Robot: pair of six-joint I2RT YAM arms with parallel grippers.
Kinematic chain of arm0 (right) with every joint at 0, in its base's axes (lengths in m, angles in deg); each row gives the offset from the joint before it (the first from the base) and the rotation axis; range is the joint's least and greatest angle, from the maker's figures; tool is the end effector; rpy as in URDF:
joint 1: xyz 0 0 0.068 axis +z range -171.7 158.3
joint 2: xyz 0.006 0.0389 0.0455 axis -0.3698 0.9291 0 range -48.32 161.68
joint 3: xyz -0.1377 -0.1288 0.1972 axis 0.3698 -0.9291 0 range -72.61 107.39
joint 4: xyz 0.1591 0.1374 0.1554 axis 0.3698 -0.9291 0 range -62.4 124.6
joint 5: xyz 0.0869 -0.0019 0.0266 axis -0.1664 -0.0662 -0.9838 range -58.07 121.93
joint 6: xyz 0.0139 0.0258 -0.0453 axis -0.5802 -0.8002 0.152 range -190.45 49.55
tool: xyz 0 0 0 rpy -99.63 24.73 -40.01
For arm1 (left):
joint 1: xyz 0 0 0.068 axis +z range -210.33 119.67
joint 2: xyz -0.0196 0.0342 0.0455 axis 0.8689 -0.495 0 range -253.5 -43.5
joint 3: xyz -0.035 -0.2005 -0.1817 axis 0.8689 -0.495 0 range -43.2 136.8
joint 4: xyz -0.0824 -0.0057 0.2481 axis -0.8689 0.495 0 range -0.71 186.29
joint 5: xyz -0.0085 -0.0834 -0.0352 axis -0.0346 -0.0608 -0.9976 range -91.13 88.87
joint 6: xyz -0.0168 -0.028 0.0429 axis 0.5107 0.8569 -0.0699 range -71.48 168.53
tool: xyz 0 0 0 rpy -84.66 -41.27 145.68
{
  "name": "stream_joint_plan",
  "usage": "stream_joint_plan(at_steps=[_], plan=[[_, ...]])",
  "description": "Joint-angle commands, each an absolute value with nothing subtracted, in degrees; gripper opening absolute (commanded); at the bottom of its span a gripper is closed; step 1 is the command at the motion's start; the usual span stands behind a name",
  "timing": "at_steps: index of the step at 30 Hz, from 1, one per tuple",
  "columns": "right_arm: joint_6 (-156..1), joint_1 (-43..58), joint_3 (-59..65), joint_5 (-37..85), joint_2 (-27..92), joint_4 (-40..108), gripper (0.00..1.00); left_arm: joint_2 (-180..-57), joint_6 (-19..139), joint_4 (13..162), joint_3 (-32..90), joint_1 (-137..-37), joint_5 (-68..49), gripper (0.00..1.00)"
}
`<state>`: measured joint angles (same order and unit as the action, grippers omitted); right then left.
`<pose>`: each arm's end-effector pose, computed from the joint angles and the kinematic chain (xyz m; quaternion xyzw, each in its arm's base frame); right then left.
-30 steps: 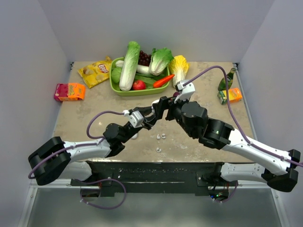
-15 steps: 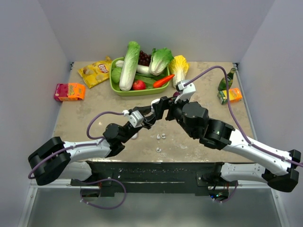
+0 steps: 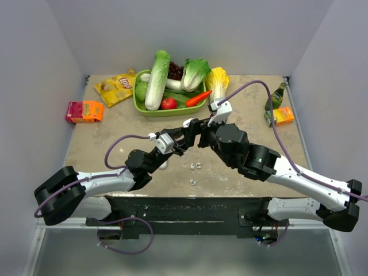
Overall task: Insert the wireless bluetooth earbuds into the charging case
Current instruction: Place the earbud in the charging case.
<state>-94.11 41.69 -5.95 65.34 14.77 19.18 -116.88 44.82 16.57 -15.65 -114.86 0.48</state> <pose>0.1261 0.2083 0.4027 -0.0824 0.7609 0.2539 0.5914 0.1494 -0.2079 0.2820 0.2442 0.4629 -0.3590 0.7728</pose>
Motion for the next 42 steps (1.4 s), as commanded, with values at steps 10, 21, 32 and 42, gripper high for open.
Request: stream_joint_plan(at_steps=[10,21,32,42], plan=[[-95.59,42.11,-7.48,66.82,10.74,19.13,0.82,-115.13,44.83,1.32,-14.19,-115.18,0.54,0.00],[-96.03,42.11,-8.97,68.40,9.60,18.16,0.82,-113.46,45.80,0.88,-14.81,-115.18,0.28,0.00],[-95.59,42.02,-8.71,70.07,8.72,17.72,0.82,-112.14,46.86,0.09,-15.69,-115.18,-0.51,0.00],[-94.80,41.31,-8.45,70.69,8.37,18.07,0.82,-111.44,47.56,0.00,-16.39,-115.18,-0.60,0.00]])
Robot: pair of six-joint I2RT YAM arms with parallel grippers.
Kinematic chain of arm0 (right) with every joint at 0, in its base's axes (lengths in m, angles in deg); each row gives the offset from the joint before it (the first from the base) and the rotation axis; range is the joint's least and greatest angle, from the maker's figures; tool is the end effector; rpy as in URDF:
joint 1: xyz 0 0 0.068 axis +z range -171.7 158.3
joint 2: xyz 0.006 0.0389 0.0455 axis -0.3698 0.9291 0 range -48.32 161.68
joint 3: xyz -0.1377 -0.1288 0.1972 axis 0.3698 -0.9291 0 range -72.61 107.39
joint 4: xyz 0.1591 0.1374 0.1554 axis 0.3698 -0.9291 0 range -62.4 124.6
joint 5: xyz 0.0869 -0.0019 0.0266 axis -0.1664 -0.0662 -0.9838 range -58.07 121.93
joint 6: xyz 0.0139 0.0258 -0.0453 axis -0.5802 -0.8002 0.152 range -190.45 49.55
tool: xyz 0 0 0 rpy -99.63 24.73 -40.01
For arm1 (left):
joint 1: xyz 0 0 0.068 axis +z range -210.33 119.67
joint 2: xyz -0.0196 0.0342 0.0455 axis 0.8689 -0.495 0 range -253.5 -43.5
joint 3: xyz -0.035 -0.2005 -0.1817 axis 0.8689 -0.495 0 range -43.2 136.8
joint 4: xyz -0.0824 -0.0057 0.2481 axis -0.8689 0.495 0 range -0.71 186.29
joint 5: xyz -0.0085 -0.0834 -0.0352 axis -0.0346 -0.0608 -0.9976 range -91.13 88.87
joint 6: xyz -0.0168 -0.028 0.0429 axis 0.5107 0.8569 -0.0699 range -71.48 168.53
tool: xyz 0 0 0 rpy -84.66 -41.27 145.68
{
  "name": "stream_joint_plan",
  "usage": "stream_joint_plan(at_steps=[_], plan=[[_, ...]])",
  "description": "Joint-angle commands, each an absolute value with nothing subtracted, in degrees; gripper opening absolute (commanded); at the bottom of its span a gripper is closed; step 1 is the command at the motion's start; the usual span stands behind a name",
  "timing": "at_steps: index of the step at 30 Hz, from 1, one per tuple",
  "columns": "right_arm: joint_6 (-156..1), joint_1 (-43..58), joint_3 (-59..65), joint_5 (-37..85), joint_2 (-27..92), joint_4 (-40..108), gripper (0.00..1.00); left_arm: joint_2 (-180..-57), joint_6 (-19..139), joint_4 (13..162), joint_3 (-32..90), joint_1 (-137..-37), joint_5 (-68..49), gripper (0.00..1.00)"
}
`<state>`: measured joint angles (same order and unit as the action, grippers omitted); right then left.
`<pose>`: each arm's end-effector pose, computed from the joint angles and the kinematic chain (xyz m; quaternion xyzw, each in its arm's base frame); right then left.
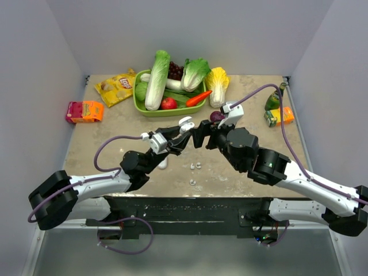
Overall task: Insert the wireless bluetooth earbuds into the charging case
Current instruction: Place the earbud in the charging case.
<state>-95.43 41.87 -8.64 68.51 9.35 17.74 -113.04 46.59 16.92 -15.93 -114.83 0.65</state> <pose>0.1153 0.1845 0.4042 -0.0521 0.7556 0.2506 0.6029 0.1428 -0.1982 0.2953 0.2242 0.4462 -0.3767 0.7802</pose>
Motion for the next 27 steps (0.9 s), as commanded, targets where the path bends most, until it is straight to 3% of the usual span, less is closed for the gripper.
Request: stream_joint_plan(at_steps=[1,16,27], plan=[[-94.71,41.31,-8.62,69.73,7.32,18.42,0.82,-111.35,47.47,0.43,-16.30,-115.18,-0.08,0.00],[-91.20,41.49,-11.09,57.86,3.79,29.24,0.88,-111.88,50.98,22.99,-8.93,-115.18,6.69,0.00],[-89.88,41.40,-8.89,61.02,5.81,29.59,0.89,-112.32,56.96,34.01,-5.40,-115.09,6.26,0.00]])
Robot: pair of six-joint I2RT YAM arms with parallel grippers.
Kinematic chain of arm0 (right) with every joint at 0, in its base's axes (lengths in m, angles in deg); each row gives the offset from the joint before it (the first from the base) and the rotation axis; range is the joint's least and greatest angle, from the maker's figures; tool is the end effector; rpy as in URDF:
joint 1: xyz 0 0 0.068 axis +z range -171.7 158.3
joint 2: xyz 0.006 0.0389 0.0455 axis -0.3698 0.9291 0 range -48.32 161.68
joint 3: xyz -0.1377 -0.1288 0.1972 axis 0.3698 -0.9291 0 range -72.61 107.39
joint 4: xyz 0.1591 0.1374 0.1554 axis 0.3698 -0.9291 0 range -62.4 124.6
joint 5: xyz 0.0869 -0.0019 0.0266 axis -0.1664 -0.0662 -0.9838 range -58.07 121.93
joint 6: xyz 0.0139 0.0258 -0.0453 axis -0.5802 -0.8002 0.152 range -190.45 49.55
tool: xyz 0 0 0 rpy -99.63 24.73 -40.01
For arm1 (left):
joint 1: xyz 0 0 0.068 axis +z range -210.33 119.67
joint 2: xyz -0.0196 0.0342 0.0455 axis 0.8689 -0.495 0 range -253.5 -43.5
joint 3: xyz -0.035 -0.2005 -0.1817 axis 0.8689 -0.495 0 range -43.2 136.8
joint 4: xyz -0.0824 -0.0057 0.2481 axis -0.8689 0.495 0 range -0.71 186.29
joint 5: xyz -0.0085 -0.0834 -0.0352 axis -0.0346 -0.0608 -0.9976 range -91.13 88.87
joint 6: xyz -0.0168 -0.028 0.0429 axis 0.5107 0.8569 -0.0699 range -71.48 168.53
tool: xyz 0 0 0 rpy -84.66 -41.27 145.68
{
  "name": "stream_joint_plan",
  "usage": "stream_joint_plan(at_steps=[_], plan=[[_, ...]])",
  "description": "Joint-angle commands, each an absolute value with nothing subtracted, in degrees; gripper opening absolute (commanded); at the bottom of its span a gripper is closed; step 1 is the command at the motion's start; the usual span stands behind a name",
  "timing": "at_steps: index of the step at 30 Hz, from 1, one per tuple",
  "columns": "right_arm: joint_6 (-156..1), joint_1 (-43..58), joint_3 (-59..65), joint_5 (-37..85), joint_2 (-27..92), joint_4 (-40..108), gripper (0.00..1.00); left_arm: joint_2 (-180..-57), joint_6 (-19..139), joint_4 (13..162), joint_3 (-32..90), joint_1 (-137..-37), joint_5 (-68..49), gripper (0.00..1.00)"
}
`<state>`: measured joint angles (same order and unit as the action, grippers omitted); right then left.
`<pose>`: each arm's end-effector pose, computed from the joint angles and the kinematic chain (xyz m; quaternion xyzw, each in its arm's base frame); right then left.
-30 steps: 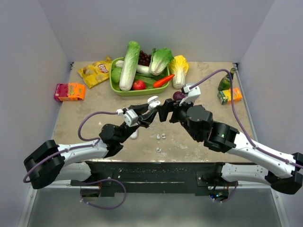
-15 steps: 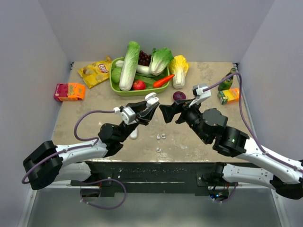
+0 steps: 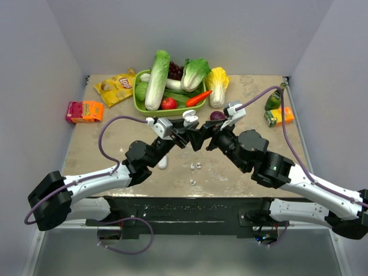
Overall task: Insert the wireless bluetooth earbuds into the charging case
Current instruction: Place the earbud in the charging case.
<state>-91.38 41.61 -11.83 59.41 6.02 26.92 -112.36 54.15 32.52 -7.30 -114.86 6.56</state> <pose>0.1081 0.1788 0.4127 -0.0961 0.7074 0.3297 0.6178 0.1566 -0.2115 0.3208 0.1745 0.5191 -0.3873 0.7417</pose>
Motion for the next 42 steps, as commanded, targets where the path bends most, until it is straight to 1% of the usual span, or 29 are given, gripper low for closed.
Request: stream_joint_plan(at_steps=[1,9,42], plan=[[-89.97,41.40,-8.71,61.28,5.99,29.50,0.89,-112.40,57.14,33.75,-5.49,-115.09,5.91,0.00],[-88.83,41.23,-7.92,64.97,7.92,27.83,0.89,-112.32,57.31,30.76,-6.72,-115.09,3.27,0.00],[-90.05,37.54,-9.85,64.36,7.49,26.86,0.89,-109.24,56.35,27.60,-9.97,-115.09,1.51,0.00]])
